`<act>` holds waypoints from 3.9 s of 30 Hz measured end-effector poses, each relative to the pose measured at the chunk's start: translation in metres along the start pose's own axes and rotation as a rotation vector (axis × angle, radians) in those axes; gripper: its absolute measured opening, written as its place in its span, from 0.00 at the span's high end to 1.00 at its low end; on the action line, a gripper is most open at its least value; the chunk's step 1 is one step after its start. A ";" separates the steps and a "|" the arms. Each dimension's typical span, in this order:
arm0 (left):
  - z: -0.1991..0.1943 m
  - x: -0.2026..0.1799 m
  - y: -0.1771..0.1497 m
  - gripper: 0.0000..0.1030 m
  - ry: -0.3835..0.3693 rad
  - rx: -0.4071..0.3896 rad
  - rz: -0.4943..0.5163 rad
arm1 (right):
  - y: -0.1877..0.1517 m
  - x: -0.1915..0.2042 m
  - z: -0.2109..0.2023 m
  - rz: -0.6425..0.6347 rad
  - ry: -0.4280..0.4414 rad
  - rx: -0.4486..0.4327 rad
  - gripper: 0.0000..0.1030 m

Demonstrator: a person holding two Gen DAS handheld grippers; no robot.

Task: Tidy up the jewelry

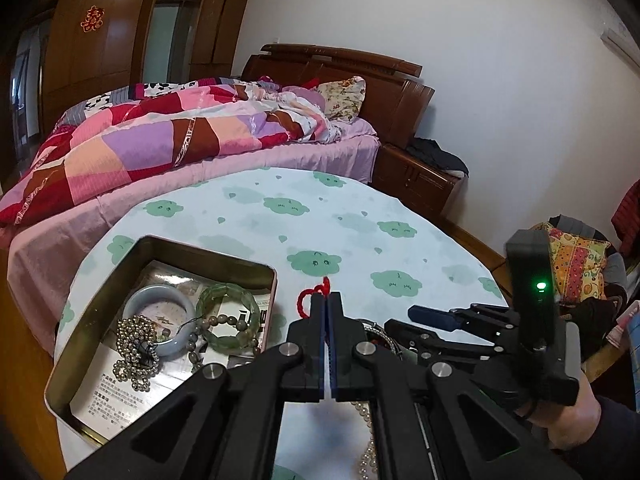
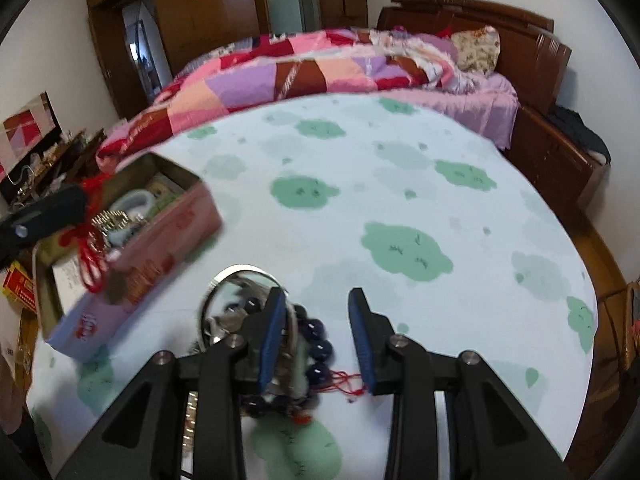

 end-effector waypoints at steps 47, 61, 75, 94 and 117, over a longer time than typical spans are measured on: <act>-0.023 0.006 0.012 1.00 -0.016 -0.051 -0.029 | 0.031 0.032 -0.066 -0.160 0.050 -0.167 0.98; -0.015 0.009 0.005 1.00 -0.018 -0.026 -0.036 | 0.001 0.013 -0.002 -0.173 0.008 0.023 0.93; -0.056 0.045 0.025 1.00 0.040 -0.114 -0.073 | 0.045 0.059 -0.069 -0.220 0.066 -0.174 0.93; -0.035 0.109 -0.003 1.00 0.175 -0.025 -0.138 | 0.048 0.139 -0.001 -0.269 0.205 -0.073 0.92; -0.024 0.121 -0.017 0.57 0.199 0.036 -0.194 | 0.038 0.131 0.007 -0.186 0.244 -0.054 0.56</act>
Point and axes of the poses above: each gripper's, at about its wrist camera, not at the fingertips, and z roughly the way its jaws point, x to its left, y to its top, the point moved 3 cm from there along z, roughly the way its jaws point, and after that the axes turned 2 degrees about -y, right-handed, at the moved point
